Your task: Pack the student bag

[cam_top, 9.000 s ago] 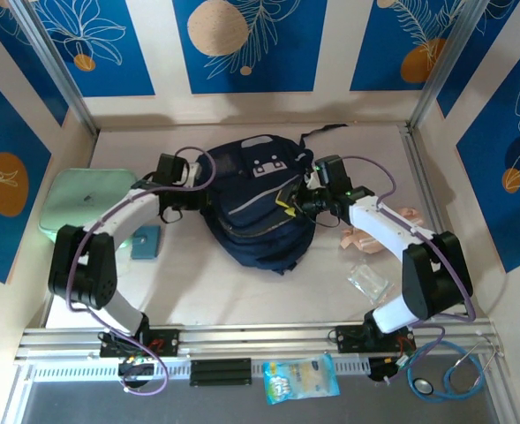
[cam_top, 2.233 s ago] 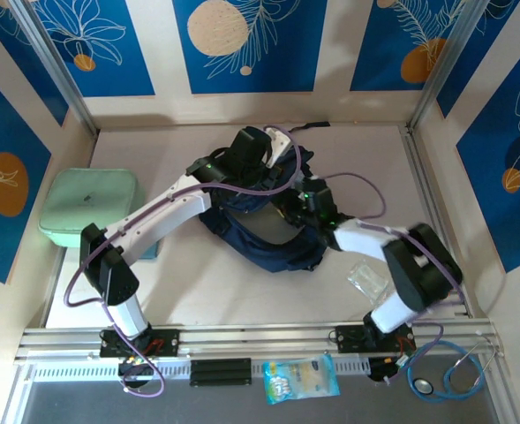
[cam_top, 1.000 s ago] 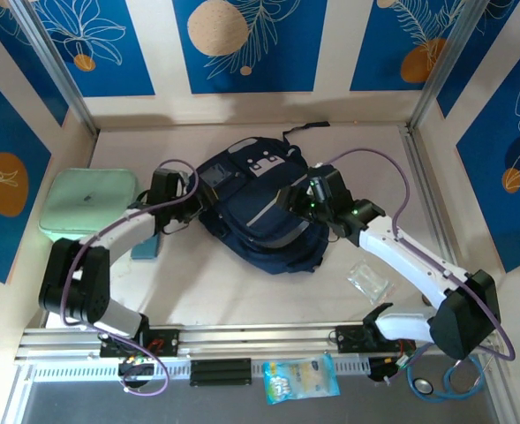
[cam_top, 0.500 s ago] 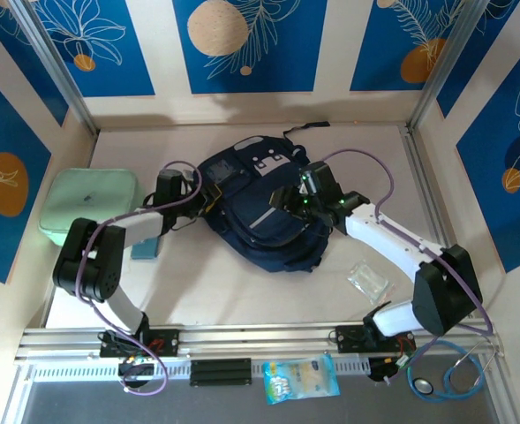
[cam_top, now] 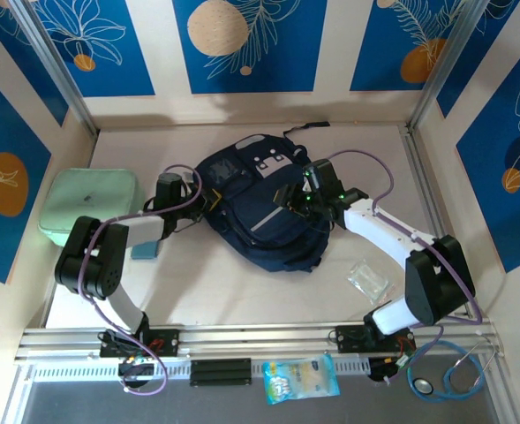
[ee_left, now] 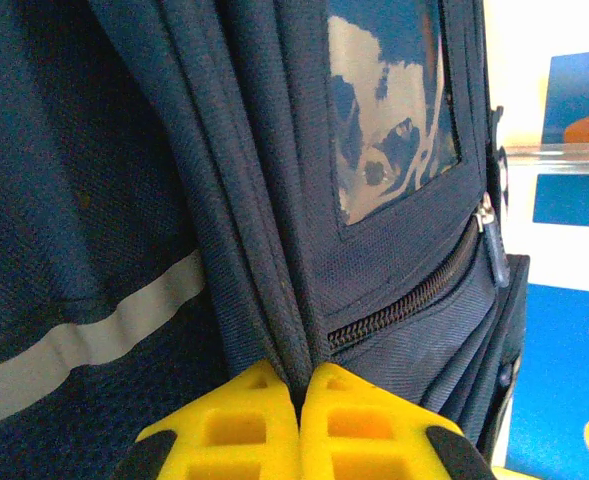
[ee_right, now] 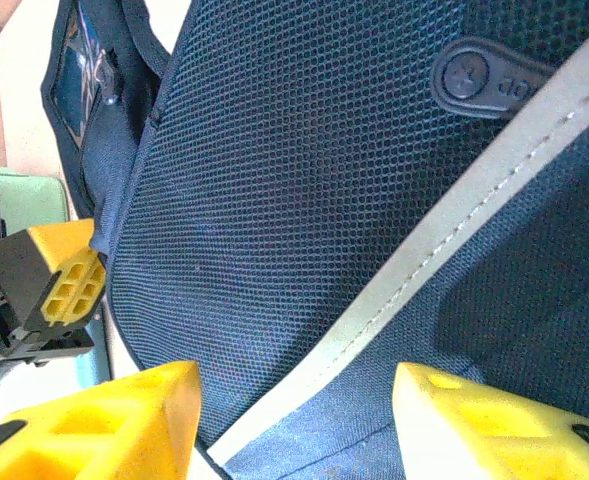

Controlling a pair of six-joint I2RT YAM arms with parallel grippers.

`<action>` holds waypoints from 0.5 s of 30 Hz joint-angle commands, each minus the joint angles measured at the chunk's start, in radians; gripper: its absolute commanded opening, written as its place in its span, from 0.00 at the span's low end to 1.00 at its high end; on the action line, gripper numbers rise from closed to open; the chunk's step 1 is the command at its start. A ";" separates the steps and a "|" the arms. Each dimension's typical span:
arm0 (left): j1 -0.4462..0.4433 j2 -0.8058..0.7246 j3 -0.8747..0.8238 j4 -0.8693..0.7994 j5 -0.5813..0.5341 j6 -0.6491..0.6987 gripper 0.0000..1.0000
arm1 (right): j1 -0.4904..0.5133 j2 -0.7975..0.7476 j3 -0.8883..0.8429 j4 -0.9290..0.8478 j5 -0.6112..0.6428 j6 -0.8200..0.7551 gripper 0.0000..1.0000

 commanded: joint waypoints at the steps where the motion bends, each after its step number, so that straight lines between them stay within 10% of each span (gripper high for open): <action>1: 0.001 -0.021 -0.013 0.030 0.010 0.016 0.00 | -0.012 0.038 -0.002 -0.012 -0.014 0.004 0.53; 15: 0.001 -0.175 -0.062 -0.103 -0.030 0.057 0.00 | -0.036 -0.100 -0.036 -0.192 0.210 0.044 0.53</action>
